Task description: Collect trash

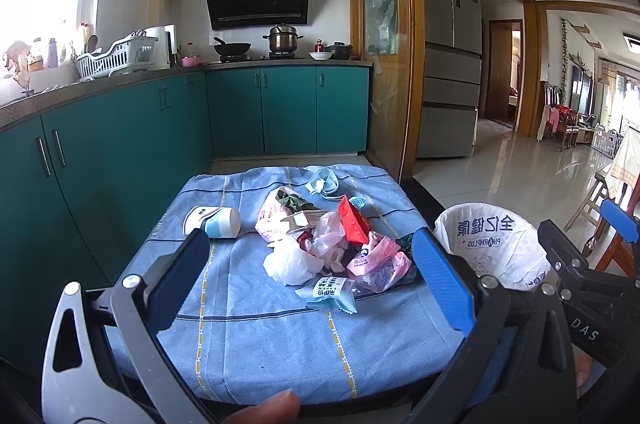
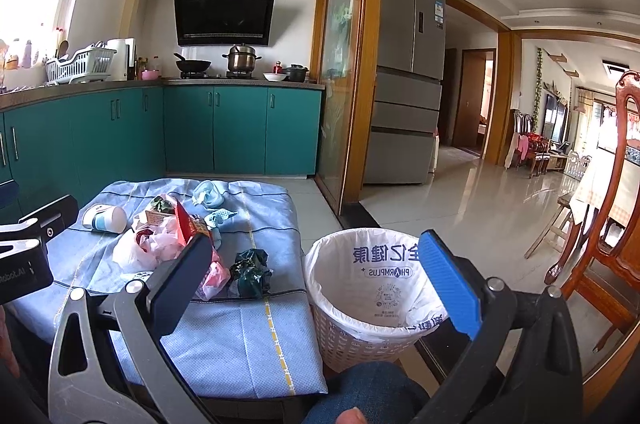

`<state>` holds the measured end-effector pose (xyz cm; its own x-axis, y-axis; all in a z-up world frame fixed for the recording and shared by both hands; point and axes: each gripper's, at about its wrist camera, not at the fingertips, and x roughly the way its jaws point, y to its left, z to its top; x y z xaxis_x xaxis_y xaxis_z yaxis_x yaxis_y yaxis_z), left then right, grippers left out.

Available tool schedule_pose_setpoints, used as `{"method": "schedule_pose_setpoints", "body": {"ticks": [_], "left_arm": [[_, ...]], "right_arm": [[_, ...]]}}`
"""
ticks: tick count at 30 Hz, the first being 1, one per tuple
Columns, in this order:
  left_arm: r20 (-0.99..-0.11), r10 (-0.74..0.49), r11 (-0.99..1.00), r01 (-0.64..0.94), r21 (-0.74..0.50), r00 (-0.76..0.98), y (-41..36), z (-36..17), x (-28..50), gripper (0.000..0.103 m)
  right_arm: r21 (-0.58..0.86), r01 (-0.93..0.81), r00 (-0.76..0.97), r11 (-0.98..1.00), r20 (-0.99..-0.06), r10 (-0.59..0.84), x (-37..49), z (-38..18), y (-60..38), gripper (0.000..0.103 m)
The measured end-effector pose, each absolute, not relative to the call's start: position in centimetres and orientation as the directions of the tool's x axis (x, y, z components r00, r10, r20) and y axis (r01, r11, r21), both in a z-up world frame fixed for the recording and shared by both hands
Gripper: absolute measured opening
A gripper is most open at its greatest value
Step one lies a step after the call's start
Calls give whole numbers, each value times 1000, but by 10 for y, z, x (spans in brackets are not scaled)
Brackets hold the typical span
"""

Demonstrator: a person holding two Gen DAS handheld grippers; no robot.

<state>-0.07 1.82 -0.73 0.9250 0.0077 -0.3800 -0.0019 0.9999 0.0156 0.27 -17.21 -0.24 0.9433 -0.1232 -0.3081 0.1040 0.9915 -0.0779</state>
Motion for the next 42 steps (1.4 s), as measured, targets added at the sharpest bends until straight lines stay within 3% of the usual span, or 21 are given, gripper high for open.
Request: {"method": "schedule_pose_setpoints", "body": {"ticks": [42], "left_arm": [[-370, 28, 999, -18, 31, 929, 19, -1, -7, 100]], "right_arm": [[-86, 88, 955, 992, -277, -109, -2, 3, -166, 100]]}}
